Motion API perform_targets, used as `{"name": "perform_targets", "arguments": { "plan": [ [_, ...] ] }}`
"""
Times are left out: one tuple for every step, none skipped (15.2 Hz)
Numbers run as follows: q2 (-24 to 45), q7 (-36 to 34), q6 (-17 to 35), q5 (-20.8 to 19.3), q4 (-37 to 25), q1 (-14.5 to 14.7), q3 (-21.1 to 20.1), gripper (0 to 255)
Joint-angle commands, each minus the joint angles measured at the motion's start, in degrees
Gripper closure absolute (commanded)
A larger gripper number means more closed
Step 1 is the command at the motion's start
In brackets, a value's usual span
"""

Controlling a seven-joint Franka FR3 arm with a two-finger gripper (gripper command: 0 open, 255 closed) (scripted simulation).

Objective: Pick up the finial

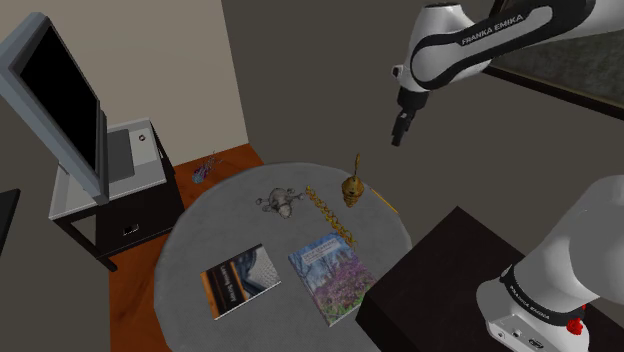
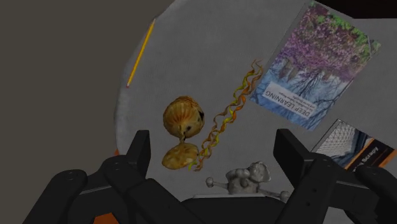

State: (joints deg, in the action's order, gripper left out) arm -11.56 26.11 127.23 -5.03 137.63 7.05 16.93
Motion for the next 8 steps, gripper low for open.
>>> {"name": "perform_targets", "arguments": {
  "plan": [
    [4.5,3.8,2.8,2.1,-1.7,0.6,1.0,0],
    [6.9,5.7,4.1,3.4,-2.8,0.9,1.3,0],
    [9.3,7.7,5.3,4.8,-3.9,1.1,1.5,0],
    [11.7,9.6,6.4,6.3,-5.1,1.3,1.6,0],
    [14.1,11.6,7.4,7.9,-6.4,1.3,1.6,0],
    [16.5,13.6,8.3,9.4,-7.7,1.2,1.4,0],
    [18.8,15.5,9.1,11.0,-9.1,1.1,1.1,0],
    [21.2,17.4,9.7,12.5,-10.7,0.8,0.7,0]
  ]
}}
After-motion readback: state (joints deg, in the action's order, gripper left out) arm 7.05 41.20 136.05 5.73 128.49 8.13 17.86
